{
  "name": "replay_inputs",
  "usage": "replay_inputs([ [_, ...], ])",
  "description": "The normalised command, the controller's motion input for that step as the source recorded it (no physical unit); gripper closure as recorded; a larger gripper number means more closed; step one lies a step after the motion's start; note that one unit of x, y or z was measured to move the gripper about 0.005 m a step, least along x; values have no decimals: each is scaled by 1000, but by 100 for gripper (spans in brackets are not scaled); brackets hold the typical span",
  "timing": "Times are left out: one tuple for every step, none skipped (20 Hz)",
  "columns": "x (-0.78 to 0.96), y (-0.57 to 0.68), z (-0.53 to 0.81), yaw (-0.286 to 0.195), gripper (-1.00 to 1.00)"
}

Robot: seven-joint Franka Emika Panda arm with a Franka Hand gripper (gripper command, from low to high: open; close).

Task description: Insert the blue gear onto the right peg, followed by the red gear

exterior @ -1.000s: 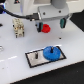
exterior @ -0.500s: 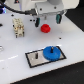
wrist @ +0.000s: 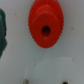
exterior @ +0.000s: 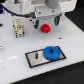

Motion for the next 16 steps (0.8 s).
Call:
replay_inputs([
  [-291,60,-312,0,-100],
  [-313,53,-314,0,-100],
  [-300,48,-335,0,-100],
  [-279,44,-344,0,-100],
  [-282,54,-320,0,-100],
  [-275,66,-304,0,-100],
  [-261,74,-300,0,-100],
  [-278,63,-286,0,-100],
  [-265,72,-303,0,-100],
  [-256,69,-314,0,-100],
  [-254,66,-315,0,-100],
  [-255,63,-311,0,-100],
  [-263,64,-310,0,-100],
  [-268,49,-299,0,-100],
  [-275,52,-284,0,-100],
  [0,6,0,0,100],
])
